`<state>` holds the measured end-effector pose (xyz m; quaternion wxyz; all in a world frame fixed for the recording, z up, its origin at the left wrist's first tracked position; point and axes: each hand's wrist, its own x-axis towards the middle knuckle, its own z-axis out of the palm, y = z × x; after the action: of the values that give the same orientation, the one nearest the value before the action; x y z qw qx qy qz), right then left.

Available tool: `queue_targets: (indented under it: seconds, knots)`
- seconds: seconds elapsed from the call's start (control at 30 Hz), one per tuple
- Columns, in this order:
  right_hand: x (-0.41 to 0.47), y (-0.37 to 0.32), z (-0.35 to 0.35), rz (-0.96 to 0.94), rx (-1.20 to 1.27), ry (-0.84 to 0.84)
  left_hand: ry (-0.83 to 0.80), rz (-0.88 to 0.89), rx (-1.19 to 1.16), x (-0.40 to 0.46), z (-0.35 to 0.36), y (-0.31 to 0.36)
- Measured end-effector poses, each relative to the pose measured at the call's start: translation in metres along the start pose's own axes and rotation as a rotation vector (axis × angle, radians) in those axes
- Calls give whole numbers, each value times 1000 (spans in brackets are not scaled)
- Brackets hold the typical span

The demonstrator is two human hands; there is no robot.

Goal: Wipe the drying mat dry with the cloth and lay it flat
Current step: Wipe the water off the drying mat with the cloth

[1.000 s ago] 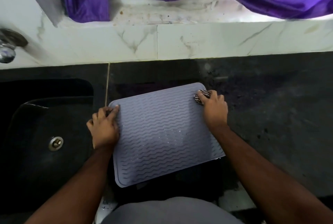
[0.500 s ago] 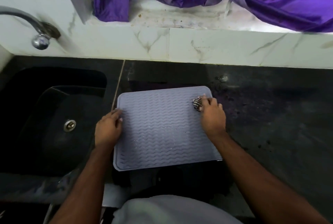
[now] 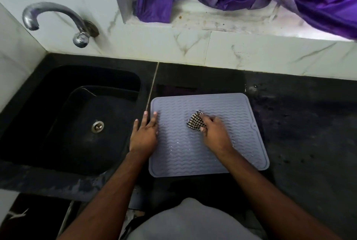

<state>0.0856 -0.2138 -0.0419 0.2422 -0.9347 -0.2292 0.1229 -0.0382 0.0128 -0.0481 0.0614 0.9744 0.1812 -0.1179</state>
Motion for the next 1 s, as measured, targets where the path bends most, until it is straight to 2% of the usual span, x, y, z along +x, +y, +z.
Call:
queue_targets:
  seconds: [0.1,0.17,0.23,0.3,0.4,0.5,0.57,0.67,0.77,0.87,0.93,1.0]
  knots:
    - [3,-22,0,8,-90,-99,-70,16,-18,6,-10,-15]
    - [11,-43,-3,66,-51,-151,-102,4,-38,9,-18,-26]
    - [23,-64,-4,82,-28,-81,-79,1,-28,11,-24,-30]
    - [35,-88,2,-1,-72,-6,-44,17,-4,13,-29,-29]
    - [38,-116,24,-155,-97,-11,-24,11,14,15,-30,-29]
    - [30,-119,55,-304,-258,-130,-34,-67,-41,12,-29,-30]
    - [22,-111,58,-356,-329,-124,-48,-107,-75,12,-31,-30]
    - [21,-94,36,-364,-453,-191,-71,-112,-85,18,-35,-25]
    - [25,-83,12,-265,-590,-158,-80,-117,-75,27,-37,-21]
    - [28,-84,6,-119,-539,-85,-91,-123,-61,33,-36,-18]
    - [26,-101,18,-134,-363,-41,-93,-140,-62,34,-37,-18]
    - [21,-117,40,-212,-282,-83,-78,-162,-54,34,-40,-16]
